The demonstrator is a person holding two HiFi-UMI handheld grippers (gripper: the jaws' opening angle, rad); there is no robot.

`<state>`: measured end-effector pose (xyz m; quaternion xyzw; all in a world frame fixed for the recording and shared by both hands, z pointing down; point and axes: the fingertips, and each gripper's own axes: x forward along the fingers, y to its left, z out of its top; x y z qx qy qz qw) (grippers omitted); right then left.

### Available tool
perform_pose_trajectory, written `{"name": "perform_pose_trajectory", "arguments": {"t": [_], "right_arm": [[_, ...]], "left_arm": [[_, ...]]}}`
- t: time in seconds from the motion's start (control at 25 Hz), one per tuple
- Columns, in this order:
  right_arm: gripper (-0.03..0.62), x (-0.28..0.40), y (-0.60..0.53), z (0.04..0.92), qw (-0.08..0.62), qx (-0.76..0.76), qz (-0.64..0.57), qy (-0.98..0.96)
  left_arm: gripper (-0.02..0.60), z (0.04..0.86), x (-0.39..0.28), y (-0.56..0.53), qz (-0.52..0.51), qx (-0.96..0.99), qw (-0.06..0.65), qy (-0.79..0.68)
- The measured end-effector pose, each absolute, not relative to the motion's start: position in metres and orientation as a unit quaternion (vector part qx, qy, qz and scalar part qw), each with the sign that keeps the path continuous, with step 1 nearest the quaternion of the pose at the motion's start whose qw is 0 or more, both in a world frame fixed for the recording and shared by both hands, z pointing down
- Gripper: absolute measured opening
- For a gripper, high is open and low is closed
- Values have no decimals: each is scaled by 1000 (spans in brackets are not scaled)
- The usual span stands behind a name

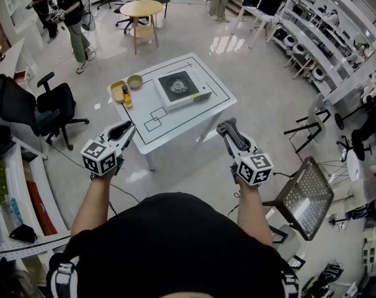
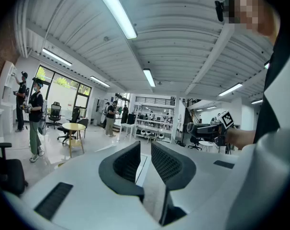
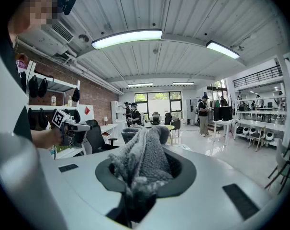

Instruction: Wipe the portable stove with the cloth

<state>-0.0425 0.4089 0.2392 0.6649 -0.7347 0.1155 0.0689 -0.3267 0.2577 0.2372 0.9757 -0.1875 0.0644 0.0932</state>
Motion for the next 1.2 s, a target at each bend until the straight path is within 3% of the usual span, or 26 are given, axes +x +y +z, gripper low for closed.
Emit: {"name": "perform_pose_trajectory", "arguments": {"t": [0.64,1.2], "right_arm": [[114,-62,416,250,66,685,134,-713],[114,15,379,292,68,685,164,-707]], "left_arm": [[87,248,-348,253,65,979,105,-165],[87,277,-275,223,103,976,107,-158]]}}
